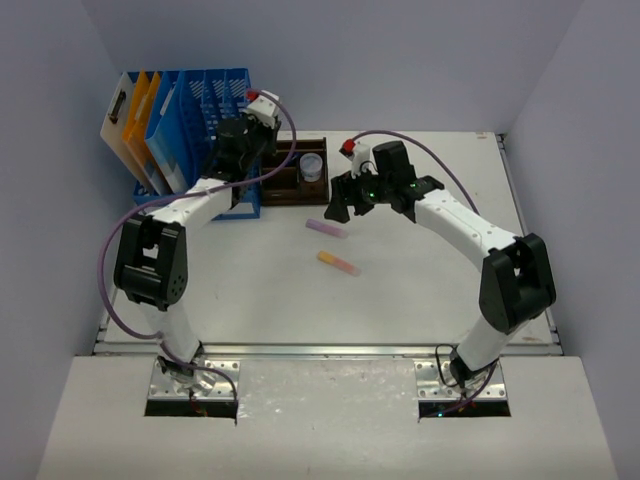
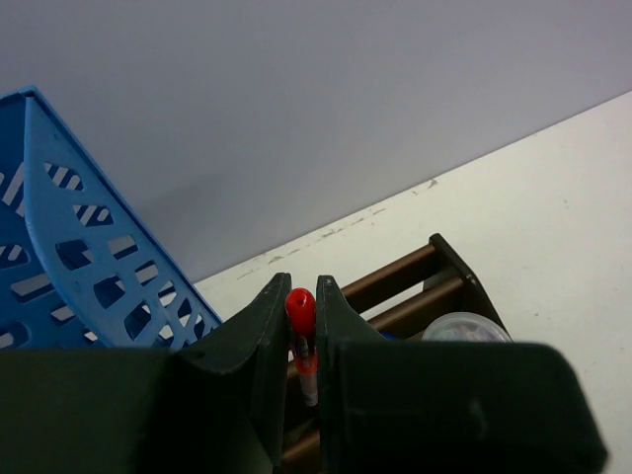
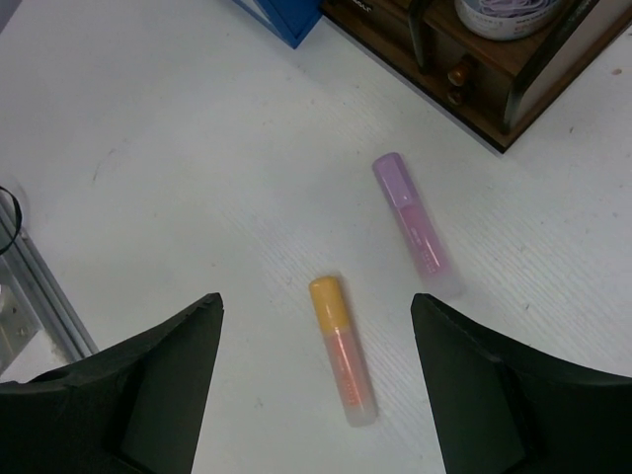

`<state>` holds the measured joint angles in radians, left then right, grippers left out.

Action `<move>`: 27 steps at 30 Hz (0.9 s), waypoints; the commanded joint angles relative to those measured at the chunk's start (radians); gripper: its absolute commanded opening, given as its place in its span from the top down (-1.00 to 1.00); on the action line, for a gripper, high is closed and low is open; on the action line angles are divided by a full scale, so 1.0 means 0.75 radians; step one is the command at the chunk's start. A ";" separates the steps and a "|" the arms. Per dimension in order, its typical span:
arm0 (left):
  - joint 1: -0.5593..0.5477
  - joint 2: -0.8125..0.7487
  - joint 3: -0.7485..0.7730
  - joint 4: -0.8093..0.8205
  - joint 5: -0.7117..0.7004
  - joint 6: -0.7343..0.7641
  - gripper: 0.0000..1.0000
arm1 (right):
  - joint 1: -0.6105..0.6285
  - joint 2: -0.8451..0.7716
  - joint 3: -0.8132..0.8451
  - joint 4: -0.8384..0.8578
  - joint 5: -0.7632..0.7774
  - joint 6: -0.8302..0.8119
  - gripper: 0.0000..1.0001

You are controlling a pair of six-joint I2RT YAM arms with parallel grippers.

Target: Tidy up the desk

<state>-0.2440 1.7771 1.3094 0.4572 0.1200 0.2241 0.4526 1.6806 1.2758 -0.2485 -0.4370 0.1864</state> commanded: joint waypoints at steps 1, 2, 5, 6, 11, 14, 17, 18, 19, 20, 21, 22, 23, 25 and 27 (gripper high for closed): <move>-0.012 0.038 0.081 0.106 -0.005 0.024 1.00 | -0.006 -0.026 -0.004 0.029 0.041 -0.066 -0.54; -0.012 0.050 0.085 0.110 -0.009 0.022 1.00 | -0.006 -0.022 -0.004 0.025 0.057 -0.073 -0.54; -0.014 0.095 0.101 0.108 -0.021 0.018 1.00 | -0.006 0.001 0.005 0.000 0.090 -0.111 -0.53; -0.014 0.103 0.107 0.104 -0.025 0.016 1.00 | -0.004 0.007 0.005 -0.002 0.116 -0.130 -0.52; -0.014 0.140 0.095 0.102 -0.031 0.008 1.00 | -0.006 0.054 -0.012 0.006 0.190 -0.236 -0.48; -0.014 0.158 0.091 0.092 -0.039 -0.006 0.82 | -0.006 0.070 -0.055 0.061 0.251 -0.320 -0.38; -0.012 0.173 0.087 0.084 -0.039 -0.021 0.50 | -0.002 0.079 -0.124 0.133 0.296 -0.389 -0.33; -0.012 0.173 0.087 0.084 -0.039 -0.027 0.44 | 0.000 0.097 -0.138 0.137 0.310 -0.410 -0.31; -0.012 0.175 0.087 0.082 -0.037 -0.031 0.36 | 0.002 0.105 -0.147 0.145 0.345 -0.424 -0.30; -0.012 0.177 0.083 0.078 -0.037 -0.039 0.21 | 0.002 0.125 -0.155 0.170 0.360 -0.449 -0.28; -0.012 0.173 0.085 0.074 -0.037 -0.043 0.13 | 0.002 0.132 -0.165 0.180 0.370 -0.461 -0.27; -0.012 0.169 0.087 0.069 -0.037 -0.045 -0.04 | 0.004 0.142 -0.167 0.188 0.380 -0.475 -0.27; -0.014 0.165 0.089 0.061 -0.039 -0.051 -0.08 | 0.004 0.150 -0.165 0.192 0.382 -0.480 -0.26; -0.012 0.140 0.093 0.053 -0.049 -0.059 -0.17 | 0.010 0.179 -0.157 0.202 0.380 -0.488 -0.24; -0.014 0.108 0.093 0.041 -0.062 -0.078 -0.20 | 0.016 0.197 -0.153 0.215 0.380 -0.492 -0.20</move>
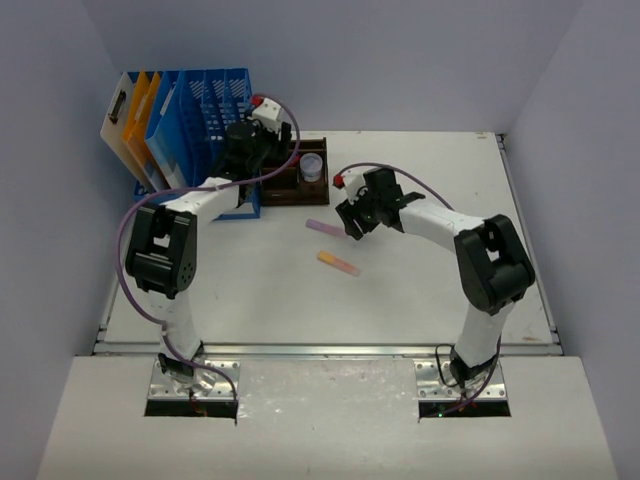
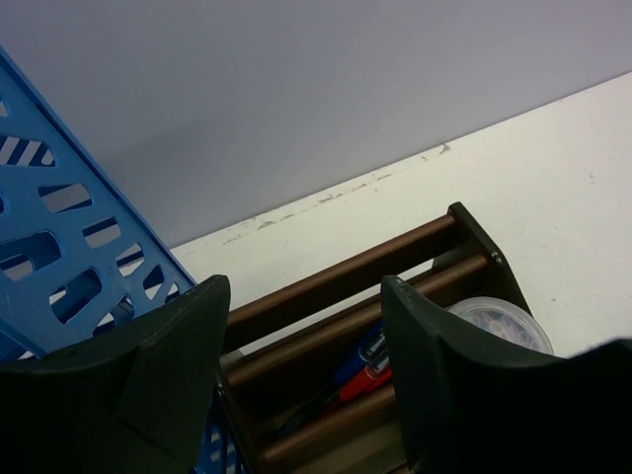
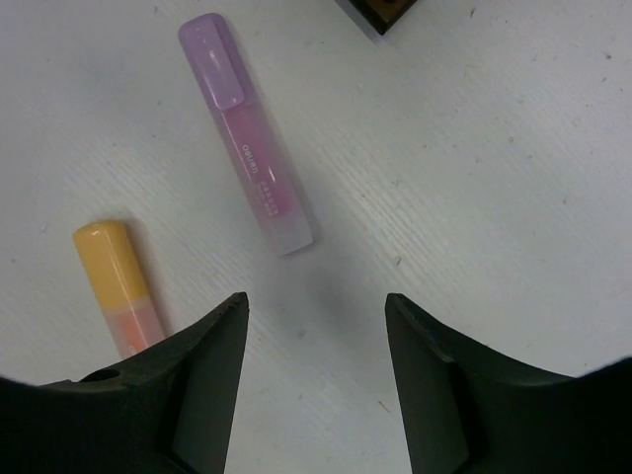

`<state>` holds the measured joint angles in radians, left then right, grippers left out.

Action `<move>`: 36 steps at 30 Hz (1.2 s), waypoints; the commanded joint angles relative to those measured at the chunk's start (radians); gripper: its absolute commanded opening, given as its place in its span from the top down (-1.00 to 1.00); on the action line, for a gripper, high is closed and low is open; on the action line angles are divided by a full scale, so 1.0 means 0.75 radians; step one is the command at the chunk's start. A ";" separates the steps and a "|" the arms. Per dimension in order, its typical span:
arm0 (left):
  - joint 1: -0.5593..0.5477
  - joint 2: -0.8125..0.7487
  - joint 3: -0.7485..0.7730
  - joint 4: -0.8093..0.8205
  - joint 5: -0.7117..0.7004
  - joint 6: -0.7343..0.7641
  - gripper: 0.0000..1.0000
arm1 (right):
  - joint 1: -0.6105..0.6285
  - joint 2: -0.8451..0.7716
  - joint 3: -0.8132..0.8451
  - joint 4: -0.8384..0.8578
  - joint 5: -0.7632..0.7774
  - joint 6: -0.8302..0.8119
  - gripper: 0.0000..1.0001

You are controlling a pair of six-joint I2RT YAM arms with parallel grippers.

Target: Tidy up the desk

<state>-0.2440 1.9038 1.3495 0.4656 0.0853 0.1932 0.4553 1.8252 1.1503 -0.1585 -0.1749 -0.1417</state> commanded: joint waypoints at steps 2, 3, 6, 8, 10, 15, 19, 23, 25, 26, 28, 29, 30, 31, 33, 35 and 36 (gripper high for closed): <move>-0.010 -0.129 0.037 -0.003 -0.009 -0.067 -0.23 | 0.035 0.021 0.015 0.115 0.035 -0.077 -0.15; -0.010 -0.157 0.035 -0.017 0.007 -0.078 -0.24 | 0.043 0.039 0.015 0.121 0.037 -0.087 -0.11; -0.008 -0.280 0.009 -0.093 0.052 -0.137 -0.25 | 0.070 0.066 0.012 0.146 0.049 -0.116 -0.08; -0.006 -0.364 -0.010 -0.189 0.072 -0.190 -0.25 | 0.078 0.100 0.029 0.158 0.057 -0.124 -0.07; 0.000 -0.442 -0.040 -0.273 0.109 -0.227 -0.26 | 0.080 0.131 0.041 0.170 0.065 -0.128 -0.06; 0.008 -0.564 -0.128 -0.394 0.169 -0.245 -0.50 | 0.084 0.192 0.088 0.175 0.065 -0.146 -0.07; 0.016 -0.616 -0.181 -0.451 0.185 -0.339 -0.64 | 0.086 0.282 0.131 0.199 0.061 -0.173 -0.07; 0.025 -0.640 -0.194 -0.480 0.218 -0.384 -0.69 | 0.086 0.362 0.215 0.160 0.021 -0.177 0.05; 0.027 -0.642 -0.190 -0.488 0.220 -0.393 -0.69 | 0.088 0.375 0.231 0.128 -0.026 -0.191 0.18; 0.035 -0.644 -0.188 -0.490 0.226 -0.395 -0.70 | 0.088 0.369 0.227 0.121 -0.047 -0.193 0.25; 0.043 -0.653 -0.186 -0.494 0.230 -0.399 -0.70 | 0.086 0.350 0.193 0.097 -0.122 -0.218 0.34; 0.047 -0.657 -0.188 -0.494 0.230 -0.403 -0.71 | 0.086 0.338 0.174 0.091 -0.147 -0.226 0.37; 0.059 -0.663 -0.198 -0.494 0.228 -0.425 -0.71 | 0.086 0.305 0.134 0.083 -0.169 -0.246 0.49; 0.070 -0.667 -0.208 -0.496 0.234 -0.440 -0.72 | 0.086 0.289 0.115 0.080 -0.180 -0.251 0.59; 0.110 -0.679 -0.239 -0.504 0.285 -0.509 -0.74 | 0.086 0.224 0.082 0.082 -0.198 -0.230 0.92; 0.149 -0.706 -0.277 -0.514 0.346 -0.558 -0.74 | 0.086 0.164 0.031 0.099 -0.204 -0.178 0.97; 0.157 -0.716 -0.294 -0.535 0.365 -0.595 -0.74 | 0.086 0.099 0.017 0.105 -0.204 -0.157 0.98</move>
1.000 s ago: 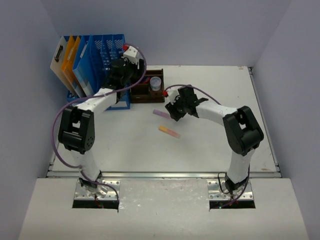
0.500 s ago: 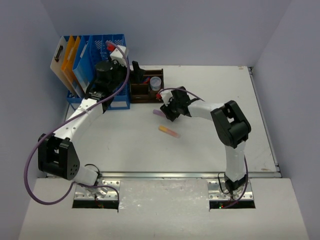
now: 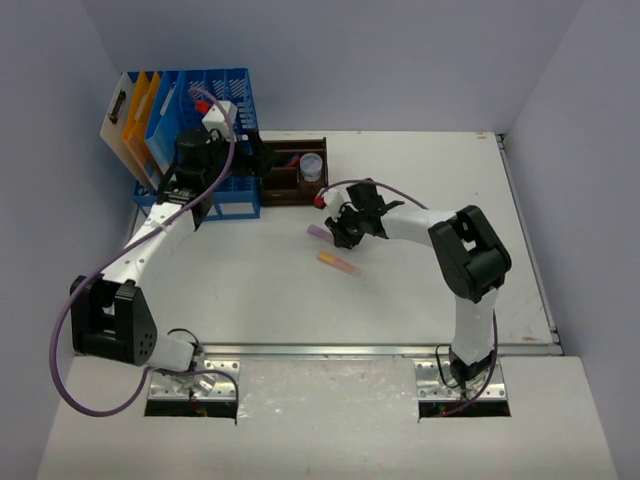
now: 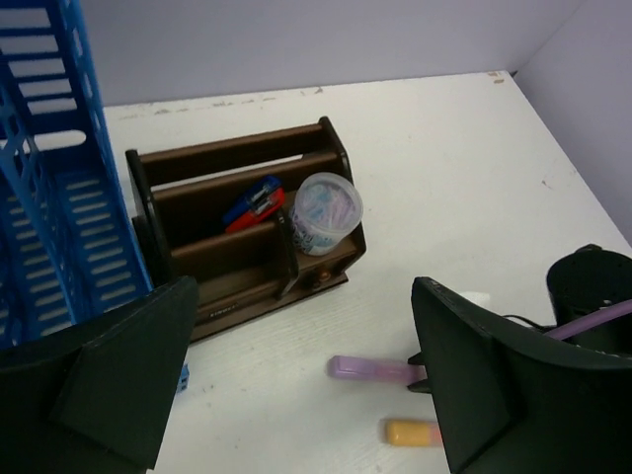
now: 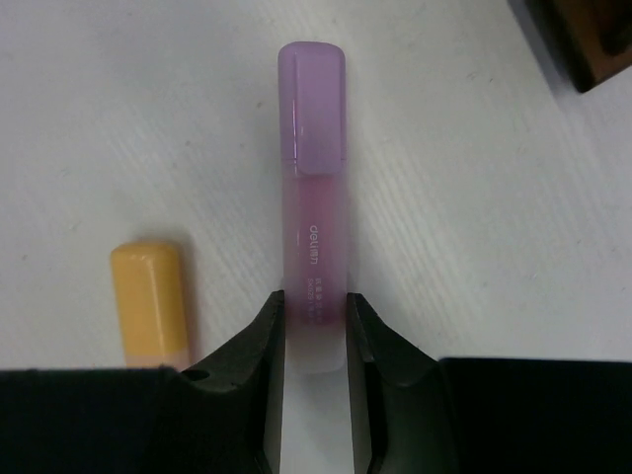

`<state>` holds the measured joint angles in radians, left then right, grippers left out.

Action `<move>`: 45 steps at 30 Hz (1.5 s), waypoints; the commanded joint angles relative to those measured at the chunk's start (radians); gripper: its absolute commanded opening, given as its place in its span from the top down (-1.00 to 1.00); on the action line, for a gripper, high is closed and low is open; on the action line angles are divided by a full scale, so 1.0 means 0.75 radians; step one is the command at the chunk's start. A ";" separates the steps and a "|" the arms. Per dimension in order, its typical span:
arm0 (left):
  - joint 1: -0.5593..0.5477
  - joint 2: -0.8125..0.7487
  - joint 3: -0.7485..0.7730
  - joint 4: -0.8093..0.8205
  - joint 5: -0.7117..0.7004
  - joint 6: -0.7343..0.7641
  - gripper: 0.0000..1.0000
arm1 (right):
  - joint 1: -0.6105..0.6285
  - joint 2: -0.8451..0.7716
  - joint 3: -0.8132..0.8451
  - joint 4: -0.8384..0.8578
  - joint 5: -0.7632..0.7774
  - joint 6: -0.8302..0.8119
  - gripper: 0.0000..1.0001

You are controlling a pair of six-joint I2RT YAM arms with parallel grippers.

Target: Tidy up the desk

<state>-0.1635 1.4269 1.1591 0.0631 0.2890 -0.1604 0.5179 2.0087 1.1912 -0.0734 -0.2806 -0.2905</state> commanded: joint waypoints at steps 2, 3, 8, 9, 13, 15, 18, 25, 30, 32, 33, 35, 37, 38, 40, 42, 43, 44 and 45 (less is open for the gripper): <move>0.054 -0.135 -0.109 -0.010 0.136 -0.152 -0.74 | 0.003 -0.211 -0.058 -0.004 -0.064 0.129 0.97; 0.054 -0.156 -0.134 -0.019 0.150 -0.185 -0.74 | 0.003 -0.270 -0.060 -0.004 -0.062 0.160 0.97; 0.052 -0.240 -0.265 -0.063 0.216 -0.312 -0.72 | 0.003 -0.426 -0.052 0.061 -0.051 0.369 0.97; 0.052 -0.238 -0.273 -0.072 0.224 -0.354 -0.72 | 0.003 -0.432 -0.002 0.041 -0.045 0.391 0.97; 0.050 -0.187 -0.298 -0.049 0.296 -0.469 -0.71 | 0.003 -0.424 0.119 -0.012 -0.039 0.530 0.97; 0.048 -0.154 -0.290 -0.041 0.306 -0.536 -0.71 | 0.017 -0.412 0.181 -0.029 -0.039 0.553 0.97; 0.042 -0.084 -0.261 -0.015 0.341 -0.629 -0.70 | 0.072 -0.398 0.228 -0.041 0.030 0.463 0.97; 0.013 0.004 -0.187 0.057 0.339 -0.743 -0.71 | 0.146 -0.390 0.251 -0.058 0.098 0.402 0.97; 0.013 0.028 -0.185 0.137 0.361 -0.833 -0.70 | 0.166 -0.390 0.244 -0.039 0.161 0.336 0.97; 0.013 0.034 -0.191 0.161 0.361 -0.854 -0.68 | 0.175 -0.389 0.248 -0.035 0.174 0.324 0.97; 0.011 0.038 -0.187 0.159 0.361 -0.854 -0.66 | 0.175 -0.390 0.251 -0.035 0.178 0.322 0.97; 0.011 0.053 -0.187 0.157 0.359 -0.868 -0.59 | 0.183 -0.390 0.261 -0.035 0.182 0.318 0.97; 0.011 0.071 -0.187 0.167 0.365 -0.886 -0.46 | 0.191 -0.385 0.267 -0.031 0.188 0.310 0.97; 0.011 0.075 -0.187 0.173 0.371 -0.891 -0.38 | 0.193 -0.383 0.271 -0.031 0.188 0.306 0.97; 0.011 0.092 -0.187 0.192 0.380 -0.903 -0.27 | 0.201 -0.383 0.273 -0.031 0.190 0.305 0.97; 0.011 0.104 -0.183 0.194 0.376 -0.909 -0.26 | 0.209 -0.383 0.277 -0.033 0.194 0.305 0.97; 0.011 0.108 -0.181 0.196 0.376 -0.915 -0.25 | 0.211 -0.383 0.279 -0.035 0.194 0.303 0.97; 0.011 0.110 -0.179 0.200 0.376 -0.919 -0.22 | 0.214 -0.383 0.281 -0.037 0.192 0.303 0.97; 0.011 0.116 -0.183 0.208 0.378 -0.925 -0.19 | 0.218 -0.385 0.283 -0.039 0.192 0.301 0.97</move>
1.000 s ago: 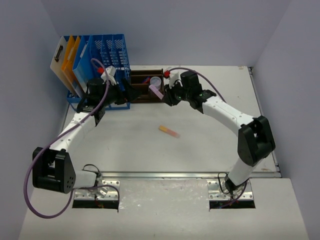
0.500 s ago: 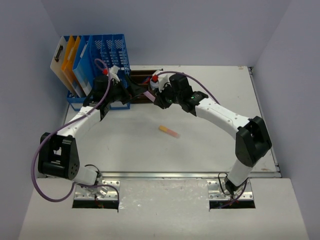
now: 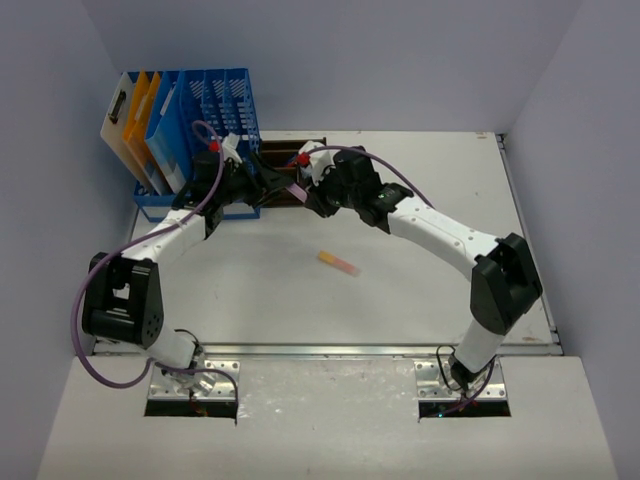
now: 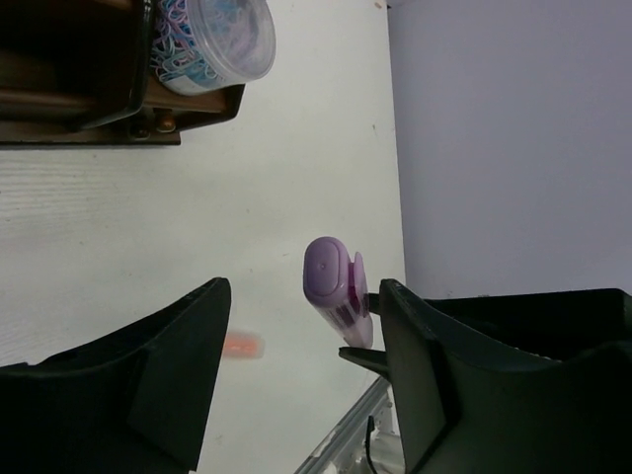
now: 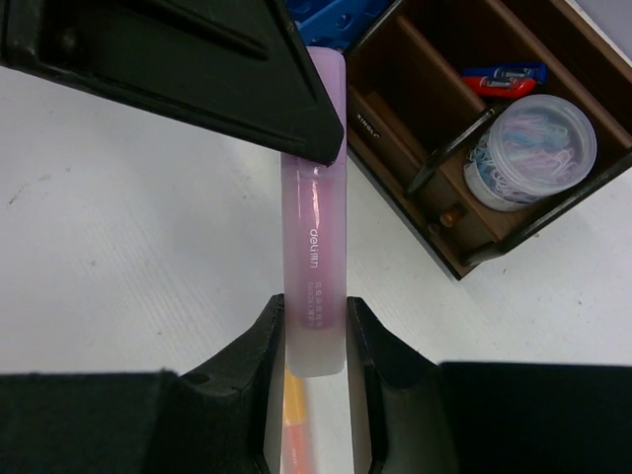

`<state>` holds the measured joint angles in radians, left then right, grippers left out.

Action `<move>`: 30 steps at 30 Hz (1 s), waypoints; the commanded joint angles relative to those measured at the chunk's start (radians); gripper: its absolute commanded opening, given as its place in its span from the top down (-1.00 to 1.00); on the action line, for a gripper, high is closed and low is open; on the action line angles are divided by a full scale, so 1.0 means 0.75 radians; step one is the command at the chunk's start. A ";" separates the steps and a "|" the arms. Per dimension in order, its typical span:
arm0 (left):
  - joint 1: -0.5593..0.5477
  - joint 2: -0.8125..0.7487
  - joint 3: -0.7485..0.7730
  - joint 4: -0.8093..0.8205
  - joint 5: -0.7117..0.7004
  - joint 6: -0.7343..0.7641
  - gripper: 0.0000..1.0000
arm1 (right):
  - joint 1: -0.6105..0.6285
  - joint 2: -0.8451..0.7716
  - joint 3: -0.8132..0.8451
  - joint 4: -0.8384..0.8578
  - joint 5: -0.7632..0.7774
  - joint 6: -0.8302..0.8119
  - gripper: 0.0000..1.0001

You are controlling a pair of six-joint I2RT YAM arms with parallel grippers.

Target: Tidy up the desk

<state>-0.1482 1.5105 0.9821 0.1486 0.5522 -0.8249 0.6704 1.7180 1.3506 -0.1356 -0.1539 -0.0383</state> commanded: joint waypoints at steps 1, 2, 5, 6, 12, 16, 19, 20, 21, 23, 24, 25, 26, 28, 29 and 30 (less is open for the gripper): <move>-0.009 0.003 0.053 0.111 0.025 -0.047 -0.15 | 0.018 0.002 0.071 0.042 0.025 -0.037 0.97; -0.009 0.003 0.053 0.119 0.027 -0.047 -0.05 | 0.018 0.004 0.071 0.038 0.025 -0.039 0.97; -0.009 0.001 0.053 0.143 0.031 -0.054 0.21 | 0.031 0.002 0.069 0.036 0.031 -0.057 0.97; -0.009 0.001 0.051 0.152 0.033 -0.056 0.30 | 0.033 0.000 0.067 0.036 0.033 -0.061 0.97; -0.007 -0.012 0.032 0.139 0.037 -0.058 0.98 | 0.035 0.004 0.056 0.040 0.042 -0.057 0.63; -0.001 -0.036 0.032 0.125 0.014 0.026 1.00 | 0.035 -0.002 0.054 0.005 0.033 -0.014 -0.43; 0.001 -0.038 0.097 0.058 -0.057 0.242 1.00 | 0.029 -0.026 0.038 -0.026 0.046 0.008 -0.62; 0.001 -0.034 0.144 0.041 -0.122 0.308 0.99 | 0.016 -0.037 0.032 -0.032 0.044 0.022 -0.63; -0.001 -0.030 0.169 0.031 -0.149 0.460 1.00 | 0.004 -0.053 0.026 -0.044 0.038 0.035 -0.64; -0.001 -0.020 0.224 0.047 -0.241 0.602 1.00 | -0.039 -0.069 0.009 -0.062 0.013 0.088 -0.65; -0.003 -0.018 0.233 0.061 -0.260 0.710 1.00 | -0.055 -0.086 -0.011 -0.071 -0.009 0.100 -0.65; -0.001 -0.010 0.243 0.078 -0.288 0.774 1.00 | -0.072 -0.094 -0.023 -0.071 -0.020 0.106 -0.65; -0.001 -0.010 0.241 0.125 -0.296 0.825 1.00 | -0.098 -0.102 -0.036 -0.075 -0.028 0.110 -0.65; -0.005 0.001 0.223 0.182 -0.299 0.952 1.00 | -0.123 -0.120 -0.072 -0.079 -0.034 0.108 -0.65; -0.007 0.007 0.222 0.219 -0.301 1.034 1.00 | -0.141 -0.127 -0.085 -0.081 -0.038 0.112 -0.65; -0.015 0.025 0.218 0.233 -0.297 1.067 1.00 | -0.161 -0.137 -0.111 -0.079 -0.046 0.117 -0.65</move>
<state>-0.1493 1.5124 1.1316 0.2230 0.3614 -0.2436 0.5804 1.6707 1.2949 -0.2066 -0.1638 0.0204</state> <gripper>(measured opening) 0.215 0.822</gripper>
